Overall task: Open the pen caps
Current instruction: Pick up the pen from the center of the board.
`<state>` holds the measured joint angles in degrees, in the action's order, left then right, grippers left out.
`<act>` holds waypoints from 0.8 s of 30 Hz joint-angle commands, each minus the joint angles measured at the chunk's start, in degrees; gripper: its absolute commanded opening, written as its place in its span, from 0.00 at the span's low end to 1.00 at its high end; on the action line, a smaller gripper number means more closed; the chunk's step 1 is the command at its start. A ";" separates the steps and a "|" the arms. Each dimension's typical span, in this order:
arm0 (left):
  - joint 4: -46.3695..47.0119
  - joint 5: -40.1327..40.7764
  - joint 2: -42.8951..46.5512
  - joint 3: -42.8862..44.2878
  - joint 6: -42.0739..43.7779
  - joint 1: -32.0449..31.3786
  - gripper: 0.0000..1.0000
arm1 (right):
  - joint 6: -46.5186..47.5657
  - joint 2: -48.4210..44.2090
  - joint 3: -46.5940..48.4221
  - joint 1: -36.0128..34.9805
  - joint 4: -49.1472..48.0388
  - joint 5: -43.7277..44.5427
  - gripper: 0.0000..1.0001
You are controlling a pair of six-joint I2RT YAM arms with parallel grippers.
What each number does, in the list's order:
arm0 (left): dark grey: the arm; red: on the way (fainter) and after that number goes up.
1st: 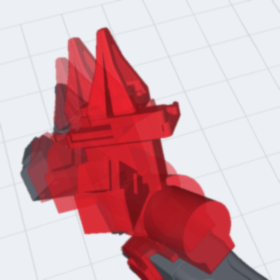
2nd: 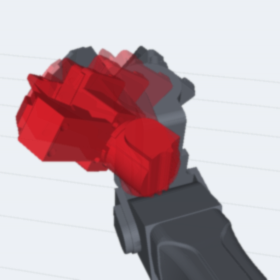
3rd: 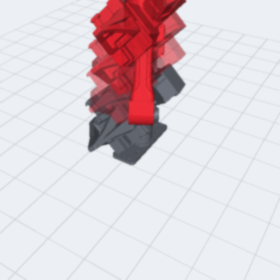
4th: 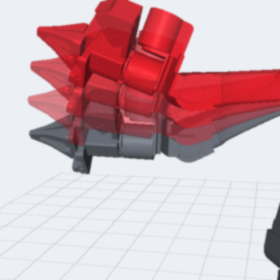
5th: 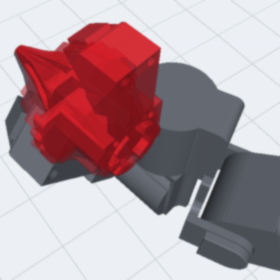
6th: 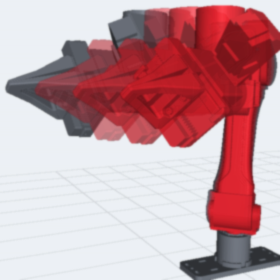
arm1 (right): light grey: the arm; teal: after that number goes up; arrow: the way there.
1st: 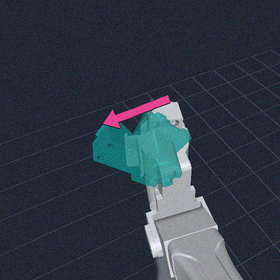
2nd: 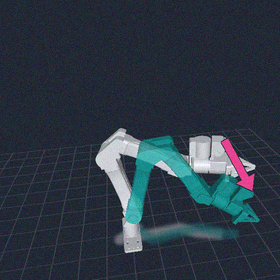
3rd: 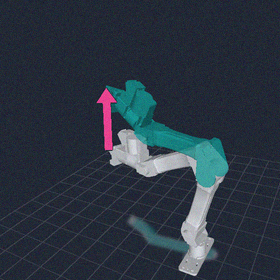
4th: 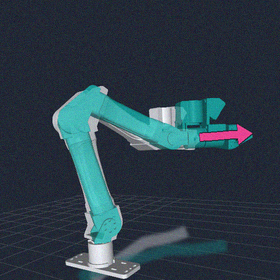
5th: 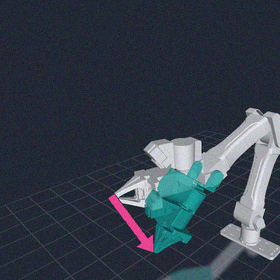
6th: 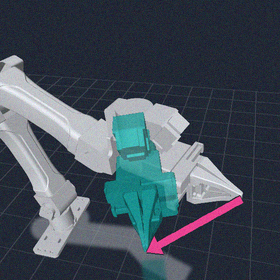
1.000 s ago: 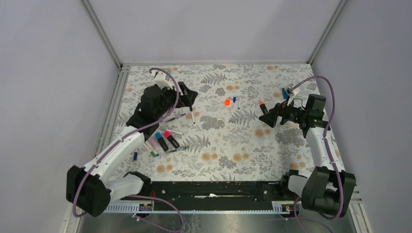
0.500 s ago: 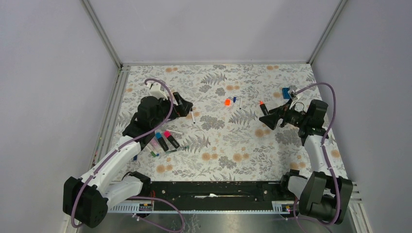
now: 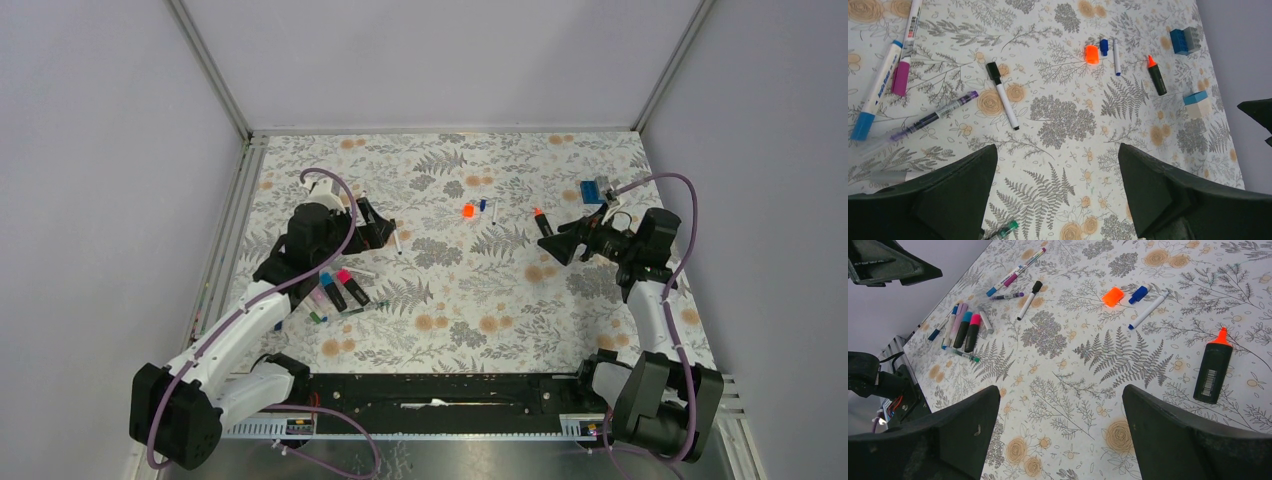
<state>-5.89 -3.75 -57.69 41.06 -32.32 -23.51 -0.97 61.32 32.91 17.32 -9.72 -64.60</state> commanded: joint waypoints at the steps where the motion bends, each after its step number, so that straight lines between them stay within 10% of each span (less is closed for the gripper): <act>1: 1.03 0.85 -0.07 -0.42 -0.89 0.40 0.99 | 0.59 0.81 -0.06 0.73 -1.37 -1.50 1.00; 24: -10.81 1.31 -9.11 6.76 -0.02 -0.16 0.99 | 0.66 0.64 0.24 1.22 -0.72 -1.58 0.99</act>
<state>-15.68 -4.10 -63.96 43.09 -32.91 -23.51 -0.95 62.11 32.91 18.15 -9.69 -64.64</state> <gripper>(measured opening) 0.986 0.993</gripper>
